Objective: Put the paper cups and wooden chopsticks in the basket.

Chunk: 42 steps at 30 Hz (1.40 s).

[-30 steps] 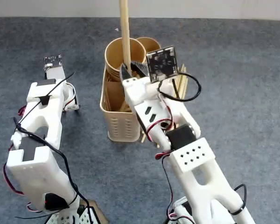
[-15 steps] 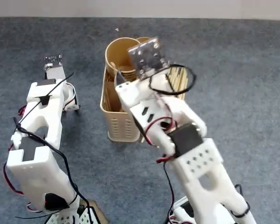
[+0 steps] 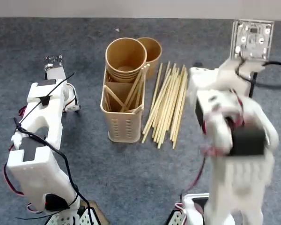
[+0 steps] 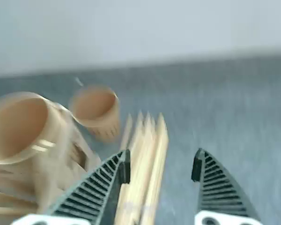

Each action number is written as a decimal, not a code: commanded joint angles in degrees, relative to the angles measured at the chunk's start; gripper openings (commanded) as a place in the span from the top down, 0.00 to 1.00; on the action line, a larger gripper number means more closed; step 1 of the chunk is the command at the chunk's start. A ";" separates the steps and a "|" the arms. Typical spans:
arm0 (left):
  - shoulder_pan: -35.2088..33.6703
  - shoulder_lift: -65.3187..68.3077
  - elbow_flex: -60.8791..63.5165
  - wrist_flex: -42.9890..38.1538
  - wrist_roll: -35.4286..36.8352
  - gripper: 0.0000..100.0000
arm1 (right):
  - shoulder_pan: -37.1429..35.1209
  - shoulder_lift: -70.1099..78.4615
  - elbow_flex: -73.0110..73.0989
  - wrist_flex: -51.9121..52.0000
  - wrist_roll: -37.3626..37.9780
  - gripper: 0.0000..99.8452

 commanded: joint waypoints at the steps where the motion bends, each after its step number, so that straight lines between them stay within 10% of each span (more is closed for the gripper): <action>1: 1.01 -0.66 0.13 -1.58 -0.79 0.84 | 1.54 4.53 17.19 -9.89 -1.05 0.79; 15: 1.01 -0.66 0.22 -1.41 -0.79 0.84 | -2.77 20.88 36.70 -37.85 -0.79 0.79; 37: 1.10 -0.66 0.22 -1.32 -0.79 0.84 | -2.86 31.25 36.18 -39.78 3.08 0.79; 42: 1.63 -0.66 0.22 -1.32 -0.79 0.84 | -3.03 31.25 36.18 -39.69 2.99 0.99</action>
